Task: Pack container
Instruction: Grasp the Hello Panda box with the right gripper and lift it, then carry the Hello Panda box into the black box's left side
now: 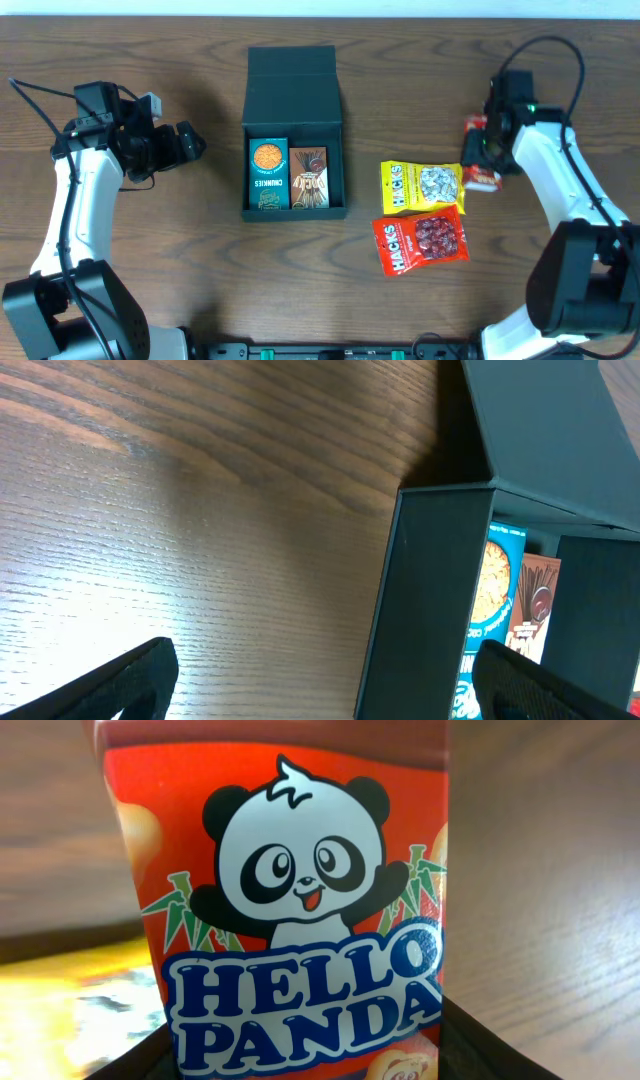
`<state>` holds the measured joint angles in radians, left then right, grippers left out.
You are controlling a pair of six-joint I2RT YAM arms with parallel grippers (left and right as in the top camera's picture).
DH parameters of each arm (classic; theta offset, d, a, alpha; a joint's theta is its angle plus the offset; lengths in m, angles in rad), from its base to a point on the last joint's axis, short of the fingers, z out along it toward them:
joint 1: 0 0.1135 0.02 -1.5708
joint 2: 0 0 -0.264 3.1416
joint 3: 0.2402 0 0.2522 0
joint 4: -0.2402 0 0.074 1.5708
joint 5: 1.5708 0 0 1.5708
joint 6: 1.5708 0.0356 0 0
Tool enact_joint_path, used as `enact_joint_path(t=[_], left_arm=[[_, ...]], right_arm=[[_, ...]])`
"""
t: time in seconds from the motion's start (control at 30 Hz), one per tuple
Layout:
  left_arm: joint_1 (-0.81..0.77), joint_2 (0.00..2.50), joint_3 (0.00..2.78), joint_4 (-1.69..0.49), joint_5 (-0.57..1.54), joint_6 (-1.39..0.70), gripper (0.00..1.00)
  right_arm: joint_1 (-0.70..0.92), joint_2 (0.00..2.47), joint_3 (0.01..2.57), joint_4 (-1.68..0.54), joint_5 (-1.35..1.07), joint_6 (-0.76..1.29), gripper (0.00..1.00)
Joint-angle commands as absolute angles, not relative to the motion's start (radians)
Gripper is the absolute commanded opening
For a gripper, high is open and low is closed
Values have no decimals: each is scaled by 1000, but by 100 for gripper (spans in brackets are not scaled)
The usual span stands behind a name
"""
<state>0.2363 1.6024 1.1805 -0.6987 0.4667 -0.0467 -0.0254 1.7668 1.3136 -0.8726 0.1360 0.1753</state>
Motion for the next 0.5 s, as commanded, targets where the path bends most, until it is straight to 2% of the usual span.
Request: enact_joint_path(t=[0.0,0.17,0.3,0.47], left_arm=[[235,1588,1201,-699,464,-33,95],[237,1588,1201,-700,453,-34,95],[249,1588,1201,-703,339,-92,95],[370,1588,1201,-705,331,-94,95]], right_arm=[[49,1766,1423,-899,96,179,57],[216,1766,1558,-898,97,184,59],[367,1766,1588,-802,97,243,57],[539,1792,1588,-706,89,334,52]])
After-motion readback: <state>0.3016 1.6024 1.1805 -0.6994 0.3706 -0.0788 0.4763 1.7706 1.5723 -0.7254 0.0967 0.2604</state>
